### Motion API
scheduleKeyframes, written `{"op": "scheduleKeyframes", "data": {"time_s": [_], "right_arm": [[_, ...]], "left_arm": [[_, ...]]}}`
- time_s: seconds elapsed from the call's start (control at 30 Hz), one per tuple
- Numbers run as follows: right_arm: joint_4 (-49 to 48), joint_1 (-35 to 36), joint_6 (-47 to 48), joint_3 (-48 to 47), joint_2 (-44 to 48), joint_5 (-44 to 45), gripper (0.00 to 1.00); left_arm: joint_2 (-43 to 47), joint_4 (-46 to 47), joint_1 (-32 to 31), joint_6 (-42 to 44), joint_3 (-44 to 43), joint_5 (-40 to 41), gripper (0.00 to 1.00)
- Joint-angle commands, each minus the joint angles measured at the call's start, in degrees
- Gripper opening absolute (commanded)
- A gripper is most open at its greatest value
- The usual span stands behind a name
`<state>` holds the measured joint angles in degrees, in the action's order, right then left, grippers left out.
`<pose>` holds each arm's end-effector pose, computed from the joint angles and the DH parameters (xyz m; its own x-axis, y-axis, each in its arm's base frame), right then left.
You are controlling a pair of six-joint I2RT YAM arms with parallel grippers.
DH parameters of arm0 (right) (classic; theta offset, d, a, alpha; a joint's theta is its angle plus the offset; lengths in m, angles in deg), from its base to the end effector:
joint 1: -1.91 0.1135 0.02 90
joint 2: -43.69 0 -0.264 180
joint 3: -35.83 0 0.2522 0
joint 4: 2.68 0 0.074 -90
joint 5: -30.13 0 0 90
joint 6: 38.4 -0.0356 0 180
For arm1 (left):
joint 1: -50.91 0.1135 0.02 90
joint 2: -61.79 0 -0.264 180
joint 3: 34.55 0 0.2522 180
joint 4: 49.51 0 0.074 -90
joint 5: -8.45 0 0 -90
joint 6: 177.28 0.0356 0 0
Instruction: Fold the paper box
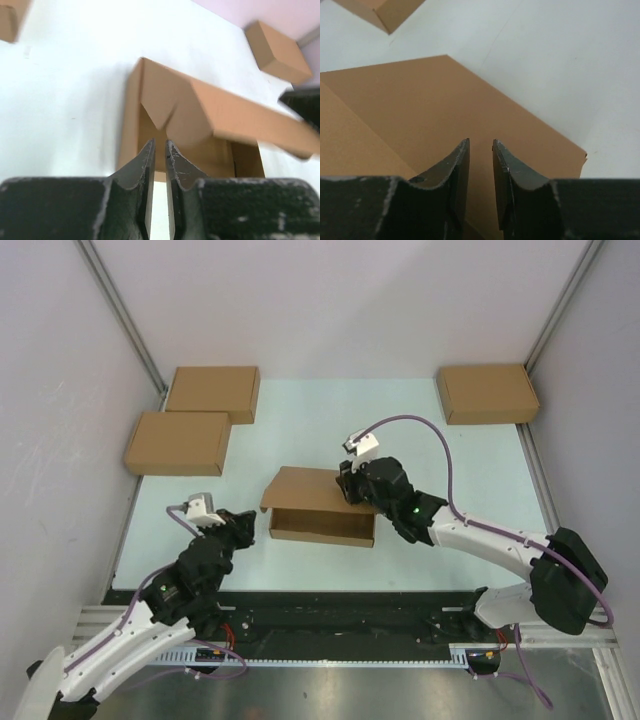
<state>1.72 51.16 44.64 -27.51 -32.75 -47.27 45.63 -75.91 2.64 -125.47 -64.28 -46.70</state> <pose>0.2066 0.2278 0.2803 -0.2680 -0.1298 -0.9546 -0.5753 0.8164 0.0505 0.0899 -0.0702 0.2232 -0.2655 -0.4646 -0.8448 0.0985 0.8586 -0.5031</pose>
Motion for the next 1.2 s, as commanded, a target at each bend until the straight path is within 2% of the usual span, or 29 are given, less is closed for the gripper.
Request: {"op": "scheduleKeyframes", "data": {"time_s": [0.0,0.1,0.17,0.43,0.7,0.93,1.03,1.17], "right_arm": [[1.1,1.3,-1.6,1.6,-0.9,-1.5,0.29],[0.5,1.3,-2.8,3.5,-1.1,-1.9,0.3],[0.6,1.6,-3.3,5.0,-1.6,-2.1,0.29],[0.5,3.1,-5.6,9.8,-3.0,-1.9,0.29],[0.5,4.1,-7.5,13.2,-2.6,-0.5,0.29],[0.2,4.6,-7.5,13.6,3.1,1.5,0.36],[1.0,4.4,-7.2,13.4,6.4,2.2,0.38],[2.2,3.9,-6.7,12.7,8.5,2.1,0.4]], "left_arm": [[2.1,-12.3,-0.2,-5.1,-5.2,10.0,0.2],[0.4,-10.7,-0.2,-3.0,-6.7,14.1,0.24],[-2.4,-5.8,-0.2,0.0,-6.8,14.6,0.27],[-15.4,8.6,-0.2,3.0,-6.8,12.7,0.36],[-23.2,16.1,1.7,3.8,-6.4,8.8,0.42],[-26.7,15.9,4.3,4.3,-7.7,5.5,0.47],[-25.1,13.1,4.2,4.6,-8.7,6.4,0.53],[-20.8,3.9,4.3,8.4,-11.8,5.1,0.64]]}}
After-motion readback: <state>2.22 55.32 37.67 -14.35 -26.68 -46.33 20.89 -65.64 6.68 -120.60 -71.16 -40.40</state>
